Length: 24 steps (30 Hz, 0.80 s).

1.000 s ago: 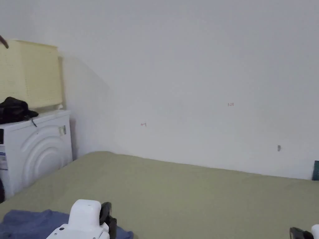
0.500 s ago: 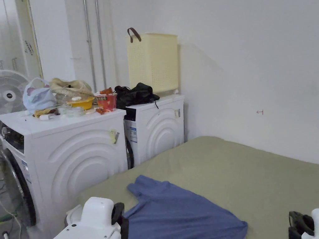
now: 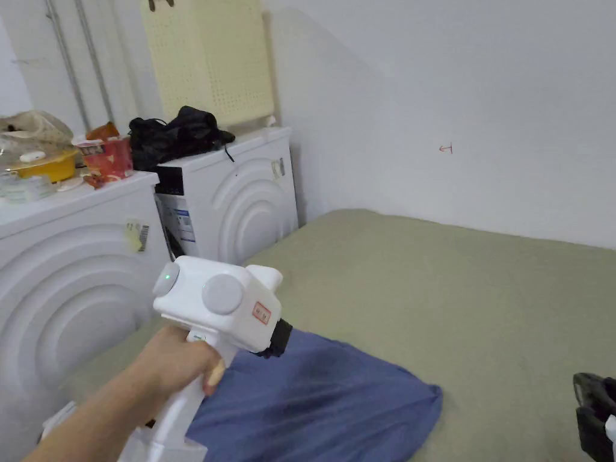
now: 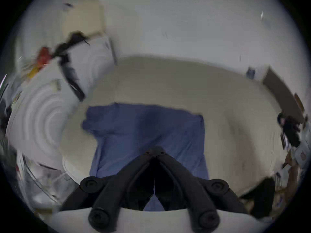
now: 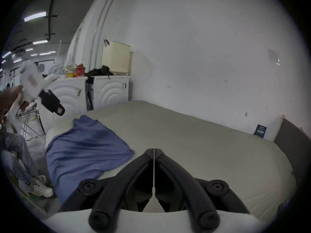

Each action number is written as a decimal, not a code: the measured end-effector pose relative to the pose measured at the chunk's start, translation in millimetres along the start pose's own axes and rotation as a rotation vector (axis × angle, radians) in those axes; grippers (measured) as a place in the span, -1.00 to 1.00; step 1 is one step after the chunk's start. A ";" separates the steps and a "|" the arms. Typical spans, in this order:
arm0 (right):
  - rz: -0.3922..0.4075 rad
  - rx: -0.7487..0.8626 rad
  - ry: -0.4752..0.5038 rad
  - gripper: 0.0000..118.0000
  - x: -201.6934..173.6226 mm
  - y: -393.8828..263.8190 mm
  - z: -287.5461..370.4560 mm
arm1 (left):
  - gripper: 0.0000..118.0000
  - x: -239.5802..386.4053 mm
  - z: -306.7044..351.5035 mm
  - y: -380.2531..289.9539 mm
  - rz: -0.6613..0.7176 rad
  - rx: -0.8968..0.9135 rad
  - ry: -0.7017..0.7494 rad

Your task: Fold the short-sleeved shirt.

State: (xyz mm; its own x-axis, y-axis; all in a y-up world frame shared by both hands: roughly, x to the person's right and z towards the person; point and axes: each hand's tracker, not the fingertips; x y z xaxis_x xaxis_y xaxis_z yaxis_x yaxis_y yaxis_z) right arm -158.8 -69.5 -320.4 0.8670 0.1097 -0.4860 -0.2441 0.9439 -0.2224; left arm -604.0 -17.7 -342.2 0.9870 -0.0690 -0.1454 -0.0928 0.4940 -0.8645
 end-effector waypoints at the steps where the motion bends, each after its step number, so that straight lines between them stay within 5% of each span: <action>1: 0.000 -0.008 -0.009 -0.97 4.3 -3.5 -5.5 | -1.00 1.4 -17.9 18.2 -0.023 -0.068 -0.011; 6: -0.058 -0.092 -0.024 -0.97 24.9 -30.8 -30.2 | -1.00 35.6 -106.0 58.1 0.029 -0.275 -0.203; 7: -0.057 -0.115 -0.016 -0.97 27.2 -35.4 -33.5 | -0.83 41.5 -118.8 61.5 0.021 -0.291 -0.214; 9: -0.008 -0.161 -0.002 -0.97 32.6 -46.2 -41.3 | 0.75 57.0 -133.9 55.6 0.025 -0.302 -0.224; 10: 0.016 -0.170 -0.007 -0.97 34.6 -50.5 -43.8 | 1.00 64.8 -133.3 46.0 0.033 -0.308 -0.233; 13: 0.008 -0.189 -0.012 -0.97 43.4 -60.0 -52.7 | 0.93 93.0 -149.3 26.0 0.067 -0.326 -0.275; 14: 0.004 -0.206 -0.012 -0.97 45.2 -62.7 -56.0 | 0.86 33.3 -189.3 46.2 0.101 -0.361 -0.299; 17: 0.017 -0.225 -0.007 -0.97 44.7 -71.0 -58.2 | 0.80 30.0 -219.4 35.0 0.054 -0.429 -0.271; 18: 0.026 -0.225 0.001 -0.97 44.1 -72.7 -56.9 | 0.66 67.9 -181.3 11.0 0.014 -0.422 -0.241; 20: 0.025 -0.216 0.012 -0.97 43.8 -75.0 -53.3 | 0.15 81.0 -177.9 -2.8 -0.056 -0.381 -0.126; 22: 0.023 -0.230 0.012 -0.97 44.1 -75.8 -51.6 | -0.03 58.4 -199.7 3.1 -0.052 -0.341 -0.177; 23: 0.028 -0.237 0.012 -0.97 45.5 -76.3 -49.9 | -0.65 55.2 -194.9 3.7 -0.043 -0.327 -0.186; 24: 0.037 -0.238 0.011 -0.97 46.9 -77.4 -46.9 | -1.00 53.4 -191.7 4.0 -0.029 -0.302 -0.164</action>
State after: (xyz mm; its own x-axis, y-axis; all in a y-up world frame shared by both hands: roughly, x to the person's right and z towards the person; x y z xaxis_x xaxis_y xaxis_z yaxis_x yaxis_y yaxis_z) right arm -119.6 -152.0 -365.6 0.8514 0.1380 -0.5060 -0.3718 0.8392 -0.3968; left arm -576.9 -185.6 -445.6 0.9955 0.0726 -0.0604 -0.0747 0.2138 -0.9740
